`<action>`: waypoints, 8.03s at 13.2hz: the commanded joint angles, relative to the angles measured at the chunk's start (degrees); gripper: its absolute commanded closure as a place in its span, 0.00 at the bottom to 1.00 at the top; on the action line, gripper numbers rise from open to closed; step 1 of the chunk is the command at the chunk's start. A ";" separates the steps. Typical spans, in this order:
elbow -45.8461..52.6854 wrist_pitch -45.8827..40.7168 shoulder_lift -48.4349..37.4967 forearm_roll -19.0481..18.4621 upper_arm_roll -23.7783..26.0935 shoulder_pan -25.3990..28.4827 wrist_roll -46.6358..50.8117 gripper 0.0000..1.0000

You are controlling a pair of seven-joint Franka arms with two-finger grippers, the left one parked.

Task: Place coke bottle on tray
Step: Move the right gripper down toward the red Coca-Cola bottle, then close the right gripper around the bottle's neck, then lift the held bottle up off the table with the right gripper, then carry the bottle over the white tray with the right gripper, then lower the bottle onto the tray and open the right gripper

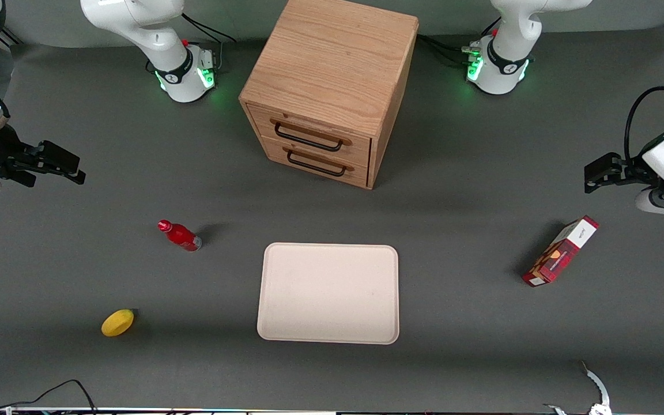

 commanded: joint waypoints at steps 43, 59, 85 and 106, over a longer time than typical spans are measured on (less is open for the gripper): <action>-43.40 47.33 4.05 -4.88 2.16 2.15 -4.33 0.33; -39.88 42.49 2.91 -4.88 2.16 2.33 -3.98 1.00; 24.72 8.98 30.84 3.29 2.07 12.08 2.61 1.00; 24.63 30.63 46.59 2.51 1.10 17.71 3.40 0.91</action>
